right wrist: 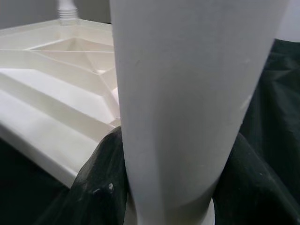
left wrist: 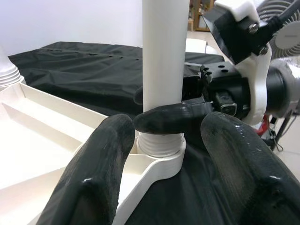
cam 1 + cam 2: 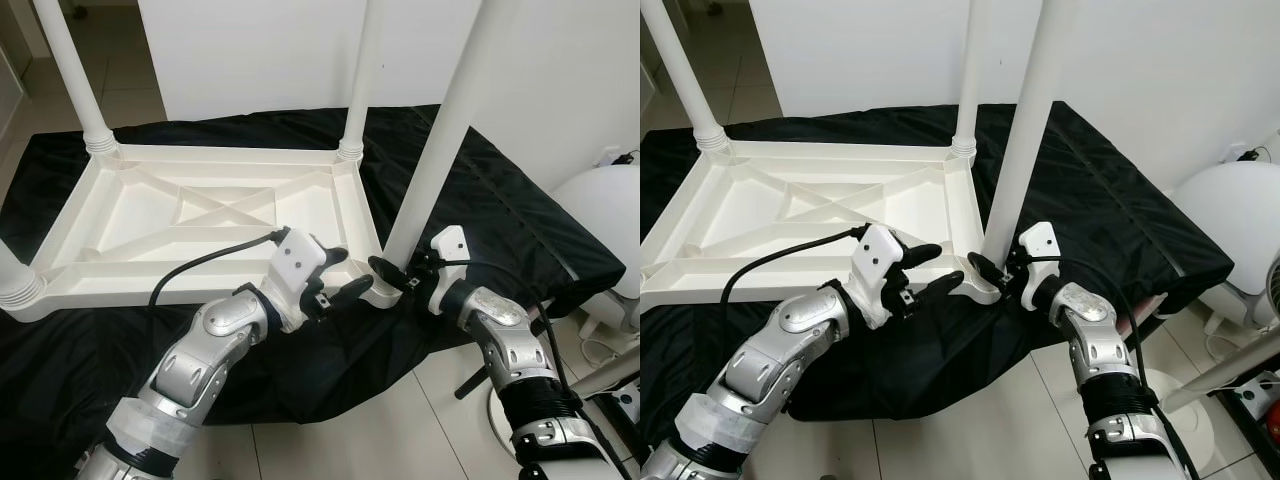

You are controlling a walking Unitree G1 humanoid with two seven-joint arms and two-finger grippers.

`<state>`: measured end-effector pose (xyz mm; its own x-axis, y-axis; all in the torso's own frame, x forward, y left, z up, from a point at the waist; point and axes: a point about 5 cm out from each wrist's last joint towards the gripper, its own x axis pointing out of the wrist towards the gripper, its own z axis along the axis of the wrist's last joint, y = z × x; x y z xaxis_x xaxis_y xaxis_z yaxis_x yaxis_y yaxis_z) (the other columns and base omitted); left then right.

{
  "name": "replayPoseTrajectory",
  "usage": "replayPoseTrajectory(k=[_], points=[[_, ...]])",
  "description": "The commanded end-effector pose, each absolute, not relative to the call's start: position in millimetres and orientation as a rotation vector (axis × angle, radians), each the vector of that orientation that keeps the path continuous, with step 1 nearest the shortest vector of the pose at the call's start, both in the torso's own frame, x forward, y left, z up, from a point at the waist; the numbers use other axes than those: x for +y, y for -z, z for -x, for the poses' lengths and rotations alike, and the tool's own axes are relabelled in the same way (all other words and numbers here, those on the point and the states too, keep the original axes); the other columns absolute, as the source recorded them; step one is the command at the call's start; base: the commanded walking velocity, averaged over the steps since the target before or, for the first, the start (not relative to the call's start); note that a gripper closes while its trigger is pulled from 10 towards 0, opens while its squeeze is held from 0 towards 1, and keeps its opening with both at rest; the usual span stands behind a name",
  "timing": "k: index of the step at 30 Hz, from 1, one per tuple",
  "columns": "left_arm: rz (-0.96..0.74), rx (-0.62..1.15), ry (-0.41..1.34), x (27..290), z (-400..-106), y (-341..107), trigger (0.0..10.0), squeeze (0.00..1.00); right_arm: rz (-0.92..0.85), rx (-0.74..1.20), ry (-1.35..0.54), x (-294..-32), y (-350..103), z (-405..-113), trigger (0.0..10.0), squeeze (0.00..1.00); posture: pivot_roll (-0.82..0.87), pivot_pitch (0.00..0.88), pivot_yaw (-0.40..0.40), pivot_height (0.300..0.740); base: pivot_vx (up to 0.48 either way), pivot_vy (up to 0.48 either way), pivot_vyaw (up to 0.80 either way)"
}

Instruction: Building children table

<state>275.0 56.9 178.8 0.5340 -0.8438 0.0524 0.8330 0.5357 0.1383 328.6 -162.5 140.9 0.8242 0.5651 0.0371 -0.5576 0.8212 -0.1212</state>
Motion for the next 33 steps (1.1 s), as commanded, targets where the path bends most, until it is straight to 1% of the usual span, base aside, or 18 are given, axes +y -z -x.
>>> replayPoseTrajectory(k=[1, 3, 5, 8, 10, 11, 13, 18, 21, 22, 23, 28, 29, 33], points=[[-0.106, -0.106, 1.065, 54.6, -271.9, -175.4, 10.0, 0.00, 0.099, -0.072, -0.512, -167.4, -139.8, -327.9, 10.0, 0.00, -0.04, 0.019, -0.048, 0.740, 0.000, 0.000, 0.00], [-0.108, -0.102, 1.071, 55.3, -269.4, -174.5, 10.0, 0.00, 0.085, -0.074, -0.427, -166.4, -139.3, -324.4, 10.0, 0.00, -0.03, 0.020, -0.053, 0.740, 0.000, 0.000, 0.00], [-0.108, -0.102, 1.071, 55.3, -269.4, -174.5, 10.0, 0.00, 0.085, -0.074, -0.427, -166.4, -139.3, -324.4, 10.0, 0.00, -0.03, 0.020, -0.053, 0.740, 0.000, 0.000, 0.00], [-0.107, -0.095, 1.059, 57.2, -269.2, -172.5, 10.0, 0.00, 0.051, -0.067, -0.321, -162.8, -136.2, -313.7, 10.0, 0.00, -0.03, 0.029, -0.054, 0.740, 0.000, 0.000, 0.00], [-0.107, -0.095, 1.059, 57.2, -269.2, -172.5, 10.0, 0.00, 0.051, -0.067, -0.321, -162.8, -136.2, -313.7, 10.0, 0.00, -0.03, 0.029, -0.054, 0.740, 0.000, 0.000, 0.00], [-0.101, -0.091, 1.058, 57.8, -268.0, -172.2, 10.0, 0.00, 0.005, -0.057, -0.192, -157.1, -132.0, -306.8, 10.0, 0.00, -0.02, 0.037, -0.062, 0.740, 0.000, 0.000, 0.00], [-0.100, -0.093, 1.060, 58.0, -266.7, -173.9, 10.0, 0.00, -0.022, -0.053, -0.054, -153.1, -130.6, -301.2, 10.0, 0.00, -0.02, 0.036, -0.062, 0.740, 0.000, 0.000, 0.00], [-0.097, -0.090, 1.053, 61.0, -266.7, -173.7, 10.0, 0.00, -0.038, -0.052, 0.094, -147.4, -129.6, -296.4, 10.0, 0.00, -0.03, 0.043, -0.066, 0.740, 0.000, 0.000, 0.00], [-0.111, -0.082, 1.046, 62.5, -267.9, -170.4, 10.0, 0.00, -0.056, -0.044, 0.130, -142.3, -128.5, -294.7, 10.0, 0.00, -0.03, 0.040, -0.063, 0.740, 0.000, 0.000, 0.00], [-0.115, -0.079, 1.045, 62.8, -268.2, -169.5, 10.0, 0.00, -0.070, -0.046, 0.125, -135.4, -129.5, -293.4, 10.0, 0.00, -0.03, 0.040, -0.061, 0.740, 0.000, 0.000, 0.00], [-0.100, -0.080, 1.049, 62.9, -267.9, -170.4, 10.0, 0.00, -0.074, -0.071, 0.072, -128.1, -134.2, -291.6, 10.0, 0.00, -0.03, 0.039, -0.066, 0.740, 0.000, 0.000, 0.00], [-0.105, -0.078, 1.044, 65.9, -269.8, -169.0, 10.0, 0.00, -0.075, -0.091, 0.011, -126.1, -137.4, -289.7, 10.0, 0.00, -0.05, 0.042, -0.075, 0.740, 0.000, 0.000, 0.00], [-0.097, -0.080, 1.035, 66.7, -271.3, -170.0, 10.0, 0.00, -0.092, -0.104, -0.024, -128.0, -140.3, -287.3, 10.0, 1.00, -0.06, 0.039, -0.064, 0.740, 0.000, 0.000, 0.00], [-0.045, -0.087, 1.035, 64.3, -273.5, -174.2, 10.0, 0.00, -0.084, -0.143, -0.073, -132.2, -149.9, -283.4, 10.0, 1.00, -0.07, 0.037, -0.059, 0.740, 0.000, 0.000, 0.00]])
